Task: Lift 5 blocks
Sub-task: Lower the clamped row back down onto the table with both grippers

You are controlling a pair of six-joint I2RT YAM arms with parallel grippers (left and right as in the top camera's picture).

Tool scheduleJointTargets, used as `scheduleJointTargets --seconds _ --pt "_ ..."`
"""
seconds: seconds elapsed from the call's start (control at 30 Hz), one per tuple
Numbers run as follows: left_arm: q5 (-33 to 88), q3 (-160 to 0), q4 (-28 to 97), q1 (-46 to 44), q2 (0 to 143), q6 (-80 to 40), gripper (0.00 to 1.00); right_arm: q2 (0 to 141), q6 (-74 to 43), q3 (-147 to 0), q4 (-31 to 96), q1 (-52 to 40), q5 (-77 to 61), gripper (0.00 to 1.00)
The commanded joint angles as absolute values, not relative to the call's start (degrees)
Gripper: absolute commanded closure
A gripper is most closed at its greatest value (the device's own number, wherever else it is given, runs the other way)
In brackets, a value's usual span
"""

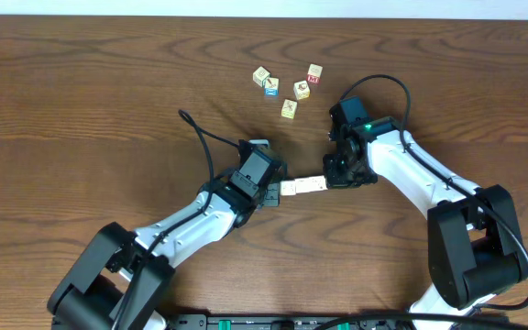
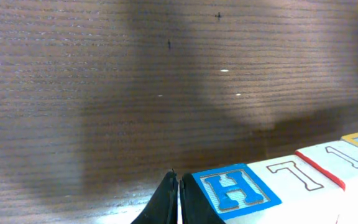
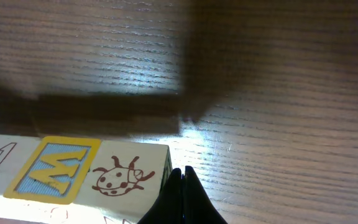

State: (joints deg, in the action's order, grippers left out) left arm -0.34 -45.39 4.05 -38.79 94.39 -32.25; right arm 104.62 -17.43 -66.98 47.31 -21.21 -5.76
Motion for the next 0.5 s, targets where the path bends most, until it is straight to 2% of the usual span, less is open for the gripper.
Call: scheduleJointTargets --seconds 0.0,0.47 --pt "16.2 -50.7 -1.9 -43.9 94.1 -33.4 0.93 105.1 -17.1 -67.7 45.0 -27.9 -27.9 0.99" --pt "15.2 -50.7 -3.1 -43.9 94.4 -33.3 0.93 105.3 -18.3 -65.5 43.1 -27.9 -27.9 0.99"
